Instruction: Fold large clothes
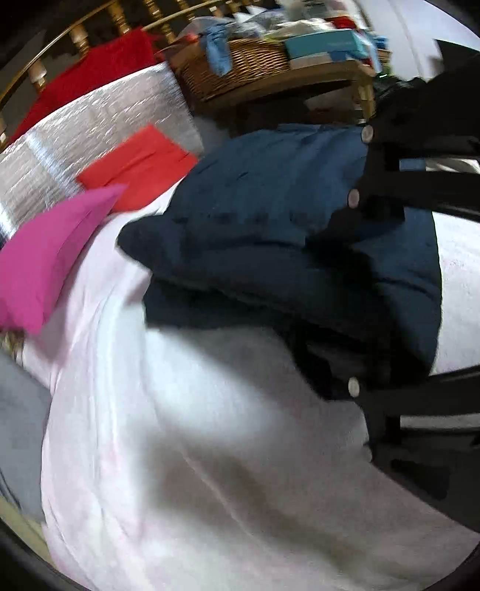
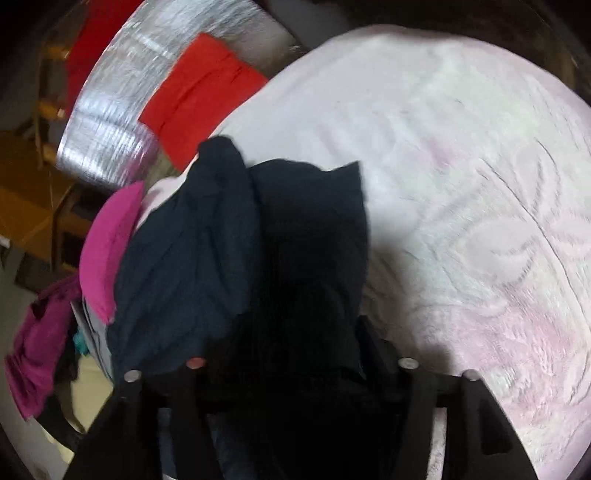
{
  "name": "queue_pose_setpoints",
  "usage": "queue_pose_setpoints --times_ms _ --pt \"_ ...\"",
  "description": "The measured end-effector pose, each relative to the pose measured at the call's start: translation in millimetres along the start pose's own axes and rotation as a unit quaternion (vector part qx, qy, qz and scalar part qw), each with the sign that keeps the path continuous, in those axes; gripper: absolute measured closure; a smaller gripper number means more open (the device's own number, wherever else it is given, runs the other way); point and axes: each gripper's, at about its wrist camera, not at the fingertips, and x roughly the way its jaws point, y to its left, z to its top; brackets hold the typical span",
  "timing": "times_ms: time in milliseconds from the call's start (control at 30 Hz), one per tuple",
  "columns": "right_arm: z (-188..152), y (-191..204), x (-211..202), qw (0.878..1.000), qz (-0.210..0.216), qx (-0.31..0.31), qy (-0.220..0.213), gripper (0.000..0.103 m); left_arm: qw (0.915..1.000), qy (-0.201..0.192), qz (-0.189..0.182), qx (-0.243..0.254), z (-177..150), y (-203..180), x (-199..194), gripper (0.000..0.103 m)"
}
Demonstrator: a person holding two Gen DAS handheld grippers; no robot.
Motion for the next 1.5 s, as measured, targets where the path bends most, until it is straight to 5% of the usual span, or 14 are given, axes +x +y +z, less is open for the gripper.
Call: queue_pose_setpoints --times_ms 100,200,267,300,467,567,633,800,867,933,1100,1233,1400,1500 --pt "-4 3 -42 0.998 0.019 0.005 -0.053 0.041 0.9984 -0.054 -0.008 0.013 -9 -13 -30 0.04" --pt "-17 16 -87 0.991 0.011 -0.041 -0.126 0.041 0.9893 -0.118 0.001 0.085 -32 -39 -62 0.029" --pt "-31 32 -102 0.985 0.008 -0.089 -0.145 0.06 0.9807 -0.132 0.012 0.144 -46 -60 -64 0.026" --pt "-38 40 -105 0.983 0.013 -0.113 -0.145 0.072 0.9773 -0.127 0.02 0.168 -51 -69 -59 0.025" --pt "-71 78 -71 0.978 -0.007 -0.185 -0.094 0.072 0.9791 -0.041 0.105 0.17 -48 -72 -4 0.025" --pt "-70 76 -25 0.979 -0.083 -0.18 -0.044 0.074 0.9744 -0.035 0.134 0.177 -50 -74 9 0.024" --pt "-70 58 -15 0.981 -0.093 -0.166 -0.021 0.073 0.9653 -0.047 0.158 0.202 -57 -83 3 0.024" --pt "-87 68 -56 0.98 -0.07 -0.178 -0.059 0.069 0.9424 -0.093 0.196 0.255 -81 -110 -43 0.024" --pt "-100 74 -77 0.975 -0.075 -0.191 -0.081 0.059 0.9325 -0.121 0.196 0.278 -93 -125 -69 0.022" --pt "-119 85 -102 0.969 -0.071 -0.206 -0.112 0.032 0.9232 -0.145 0.202 0.293 -102 -138 -93 0.019" --pt "-165 105 -170 0.944 -0.09 -0.261 -0.181 0.031 0.8989 -0.218 0.212 0.315 -126 -175 -165 0.011" --pt "-183 120 -218 0.938 -0.093 -0.265 -0.202 0.026 0.8832 -0.261 0.217 0.323 -144 -198 -212 0.006" --pt "-221 136 -274 0.936 -0.09 -0.267 -0.21 0.025 0.8792 -0.293 0.201 0.318 -167 -213 -260 0.004" --pt "-241 149 -294 0.928 -0.104 -0.28 -0.223 0.021 0.8679 -0.313 0.208 0.325 -186 -222 -281 0.002"
